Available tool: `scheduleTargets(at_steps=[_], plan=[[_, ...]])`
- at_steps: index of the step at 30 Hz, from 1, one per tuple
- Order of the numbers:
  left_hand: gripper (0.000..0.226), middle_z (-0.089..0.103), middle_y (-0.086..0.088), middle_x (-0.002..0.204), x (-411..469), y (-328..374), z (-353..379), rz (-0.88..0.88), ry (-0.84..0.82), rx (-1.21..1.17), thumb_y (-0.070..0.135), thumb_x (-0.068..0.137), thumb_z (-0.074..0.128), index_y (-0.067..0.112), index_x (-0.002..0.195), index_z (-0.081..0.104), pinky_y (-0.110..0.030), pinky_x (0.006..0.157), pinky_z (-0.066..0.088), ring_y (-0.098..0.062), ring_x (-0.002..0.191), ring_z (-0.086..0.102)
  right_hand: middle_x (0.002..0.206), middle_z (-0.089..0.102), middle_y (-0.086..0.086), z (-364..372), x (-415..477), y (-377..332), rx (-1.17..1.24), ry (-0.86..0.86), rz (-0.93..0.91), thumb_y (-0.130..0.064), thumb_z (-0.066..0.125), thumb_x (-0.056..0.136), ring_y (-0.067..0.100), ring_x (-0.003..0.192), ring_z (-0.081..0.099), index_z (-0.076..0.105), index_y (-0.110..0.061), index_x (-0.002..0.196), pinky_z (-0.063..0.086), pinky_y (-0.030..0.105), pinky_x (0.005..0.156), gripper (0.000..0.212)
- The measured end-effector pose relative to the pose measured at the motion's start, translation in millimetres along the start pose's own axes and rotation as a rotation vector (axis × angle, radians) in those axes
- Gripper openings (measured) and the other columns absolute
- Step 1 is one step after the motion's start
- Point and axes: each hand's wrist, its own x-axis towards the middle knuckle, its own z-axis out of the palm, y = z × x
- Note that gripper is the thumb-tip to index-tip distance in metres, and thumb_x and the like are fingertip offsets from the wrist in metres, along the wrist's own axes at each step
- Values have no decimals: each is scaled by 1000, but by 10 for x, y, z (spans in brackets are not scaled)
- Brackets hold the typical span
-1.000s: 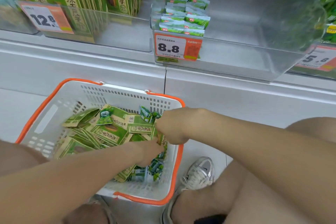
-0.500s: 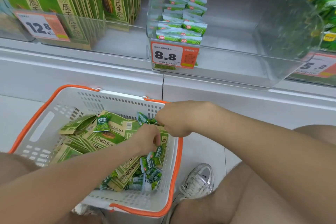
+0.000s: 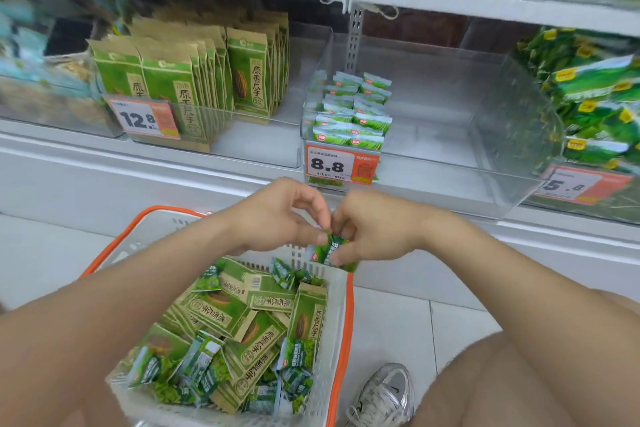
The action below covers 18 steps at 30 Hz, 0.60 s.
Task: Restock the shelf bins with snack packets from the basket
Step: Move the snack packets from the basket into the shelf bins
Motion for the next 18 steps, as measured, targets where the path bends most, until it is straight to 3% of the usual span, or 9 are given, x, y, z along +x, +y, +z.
scheduleTargets(at_steps=[2,4,8,11,15,18], plan=[[14,77,-4,96,-28,149,-72,27,172,-107,3,88,81,13,93,73,-37,74,62,-20,75,71,72,69,20,-121,-45,15,232,85,28,-30,80,90,16,59,69,62,4,83,61,43,64,38],[14,79,-10,101,-33,274,-140,59,335,-259,5,93,76,11,104,71,-38,72,64,-19,79,75,83,71,26,-237,-102,49,484,152,69,-21,78,93,27,77,76,63,9,98,65,44,71,34],[24,79,-14,103,-66,412,-237,101,313,-380,-5,93,69,8,113,71,-41,81,64,-28,92,78,92,78,13,-374,-155,29,803,439,71,-15,67,101,24,93,77,65,-8,121,64,47,84,21],[25,78,-18,95,-75,430,-224,153,357,-413,-6,85,78,5,108,74,-41,83,65,-30,84,77,97,79,10,-368,-116,8,833,528,35,-20,65,102,32,95,76,61,-16,128,59,60,89,27],[22,79,-16,91,-3,444,-206,186,452,-357,-1,85,82,5,105,76,-45,87,64,-36,85,77,94,80,4,-406,-114,-45,863,565,22,-14,67,101,22,91,78,65,-19,125,63,51,84,25],[14,78,-1,87,76,438,-189,358,607,-14,2,89,79,13,98,77,-35,82,63,-19,84,76,102,80,2,-531,-124,-26,968,754,-33,-8,69,98,20,95,78,70,-20,118,64,45,81,23]])
